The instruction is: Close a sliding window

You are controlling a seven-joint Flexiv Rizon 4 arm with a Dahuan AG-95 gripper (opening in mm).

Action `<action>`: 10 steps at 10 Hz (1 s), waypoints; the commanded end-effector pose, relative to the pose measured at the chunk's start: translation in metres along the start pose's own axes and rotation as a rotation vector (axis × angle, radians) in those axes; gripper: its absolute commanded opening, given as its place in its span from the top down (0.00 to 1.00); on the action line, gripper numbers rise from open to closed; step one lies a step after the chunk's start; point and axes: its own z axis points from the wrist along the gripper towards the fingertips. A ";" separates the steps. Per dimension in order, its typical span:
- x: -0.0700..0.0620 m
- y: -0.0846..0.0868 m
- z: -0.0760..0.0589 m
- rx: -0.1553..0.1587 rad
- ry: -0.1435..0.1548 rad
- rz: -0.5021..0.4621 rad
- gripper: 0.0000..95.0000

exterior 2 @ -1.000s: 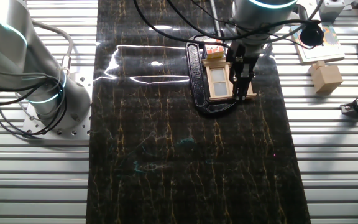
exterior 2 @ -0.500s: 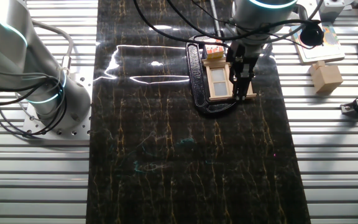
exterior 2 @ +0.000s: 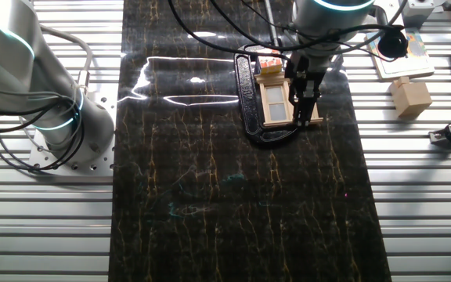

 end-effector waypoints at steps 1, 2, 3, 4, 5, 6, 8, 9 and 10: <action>0.000 0.000 0.000 -0.114 -0.031 -0.164 1.00; 0.000 0.000 0.000 -0.114 -0.028 -0.179 1.00; 0.000 0.000 0.000 -0.116 -0.020 -0.193 1.00; 0.000 0.000 0.000 -0.113 -0.011 -0.203 1.00; 0.000 0.000 0.000 -0.112 -0.003 -0.211 1.00; 0.000 0.000 0.000 -0.112 0.000 -0.211 1.00; 0.000 0.000 0.000 -0.112 0.001 -0.218 1.00; 0.000 0.000 0.000 -0.111 0.005 -0.224 1.00; 0.000 0.000 0.000 -0.109 0.016 -0.227 1.00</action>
